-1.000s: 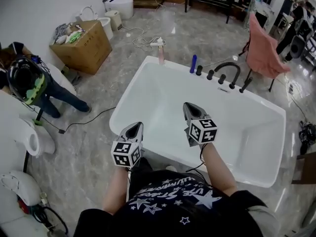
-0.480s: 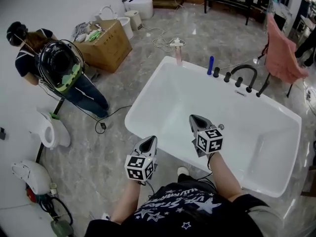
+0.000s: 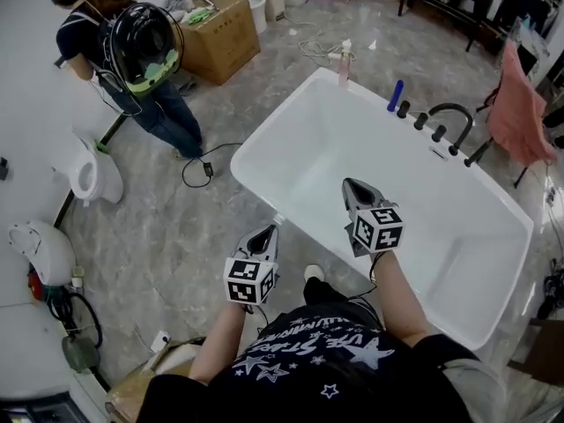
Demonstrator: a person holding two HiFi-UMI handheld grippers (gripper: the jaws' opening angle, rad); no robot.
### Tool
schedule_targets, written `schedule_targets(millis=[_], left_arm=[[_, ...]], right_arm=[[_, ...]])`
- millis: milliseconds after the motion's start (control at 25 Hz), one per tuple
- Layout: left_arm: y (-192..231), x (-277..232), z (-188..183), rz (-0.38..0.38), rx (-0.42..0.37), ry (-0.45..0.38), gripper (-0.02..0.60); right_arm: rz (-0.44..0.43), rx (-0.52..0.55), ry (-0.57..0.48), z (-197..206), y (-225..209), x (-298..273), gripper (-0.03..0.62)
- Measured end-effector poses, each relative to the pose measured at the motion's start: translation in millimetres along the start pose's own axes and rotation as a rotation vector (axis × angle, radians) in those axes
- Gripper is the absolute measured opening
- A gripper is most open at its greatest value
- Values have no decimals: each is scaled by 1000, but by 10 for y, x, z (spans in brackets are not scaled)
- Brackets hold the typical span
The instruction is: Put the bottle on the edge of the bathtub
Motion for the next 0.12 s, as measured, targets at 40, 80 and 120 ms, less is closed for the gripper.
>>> schedule_targets(millis=[40, 80, 120], left_arm=[[-23, 89, 15, -2, 2, -10, 14], [-52, 182, 27, -2, 1, -21, 14], [-83, 277, 38, -2, 0, -32, 14]], right_arm=[[-1, 5, 0, 22, 63, 65, 14], [-2, 9, 1, 51, 128, 131, 14], [-3, 13, 2, 82, 193, 197, 14]])
Point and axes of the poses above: the fingertips, and each gripper's own axes: x backward along the fingers, y to its left, z out of its underside, the point moved 2 cm from there along x, backward along the fingers
